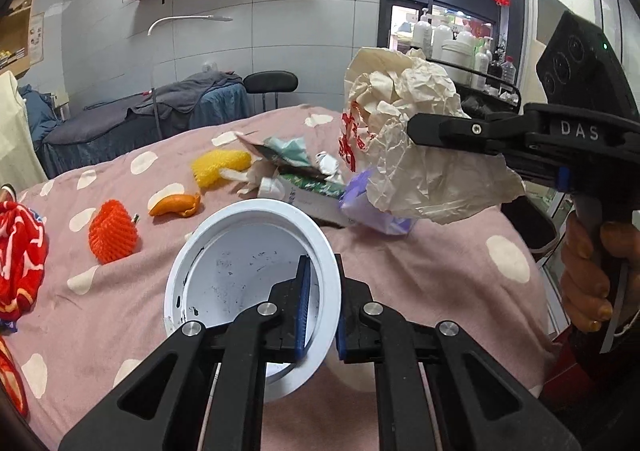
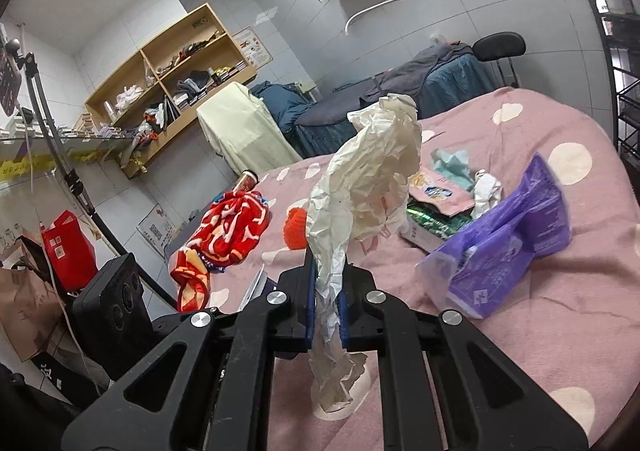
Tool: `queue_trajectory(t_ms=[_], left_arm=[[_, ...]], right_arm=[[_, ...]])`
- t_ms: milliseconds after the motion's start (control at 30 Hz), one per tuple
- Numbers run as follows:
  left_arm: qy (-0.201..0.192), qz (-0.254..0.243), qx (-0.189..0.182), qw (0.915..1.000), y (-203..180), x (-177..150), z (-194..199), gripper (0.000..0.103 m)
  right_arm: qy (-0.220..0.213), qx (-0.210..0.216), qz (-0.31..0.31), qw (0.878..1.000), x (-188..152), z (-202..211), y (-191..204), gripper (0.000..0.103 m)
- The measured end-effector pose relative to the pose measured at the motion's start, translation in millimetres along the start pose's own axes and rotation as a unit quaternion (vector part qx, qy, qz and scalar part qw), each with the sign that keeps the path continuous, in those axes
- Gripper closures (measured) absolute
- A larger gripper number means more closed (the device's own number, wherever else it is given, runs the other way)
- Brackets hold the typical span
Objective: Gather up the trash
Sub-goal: 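Carry the crumpled paper in the right tool over the brown bin and release it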
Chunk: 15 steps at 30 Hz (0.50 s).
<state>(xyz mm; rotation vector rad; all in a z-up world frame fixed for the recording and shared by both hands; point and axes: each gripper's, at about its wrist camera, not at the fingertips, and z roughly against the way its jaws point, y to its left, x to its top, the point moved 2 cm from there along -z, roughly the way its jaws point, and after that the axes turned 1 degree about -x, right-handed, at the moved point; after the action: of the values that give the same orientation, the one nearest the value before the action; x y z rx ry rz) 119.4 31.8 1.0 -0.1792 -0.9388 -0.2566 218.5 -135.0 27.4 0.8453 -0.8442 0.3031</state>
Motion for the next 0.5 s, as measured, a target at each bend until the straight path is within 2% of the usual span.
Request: queue_trajectory(t_ms=[67,167,267,400,500], left_arm=[[-0.016,0.002,-0.027,0.9995,-9.7,11.8,-0.7,0.092],[-0.034,-0.009,-0.057,0.9977,-27.8,28.0,-3.4,0.092],[-0.044,-0.023,-0.092,0.9945,-52.4,42.7,-11.3,0.092],[-0.046,-0.043,-0.132,0.9893,-85.2,55.4,-28.4,0.092],[-0.038,-0.045,-0.164,0.9847,-104.8,61.6,-41.3,0.092]], right_arm=[[-0.025,-0.021,0.005,0.999,6.8,19.4,-8.8,0.093],[-0.072,-0.075,0.010,0.995,17.7,56.0,-28.4,0.093],[-0.096,-0.123,-0.004,0.988,25.9,84.5,-56.1,0.093],[-0.099,-0.238,-0.034,0.966,28.4,109.9,-111.3,0.093],[-0.087,-0.298,-0.061,0.948,23.6,118.4,-157.6,0.093]])
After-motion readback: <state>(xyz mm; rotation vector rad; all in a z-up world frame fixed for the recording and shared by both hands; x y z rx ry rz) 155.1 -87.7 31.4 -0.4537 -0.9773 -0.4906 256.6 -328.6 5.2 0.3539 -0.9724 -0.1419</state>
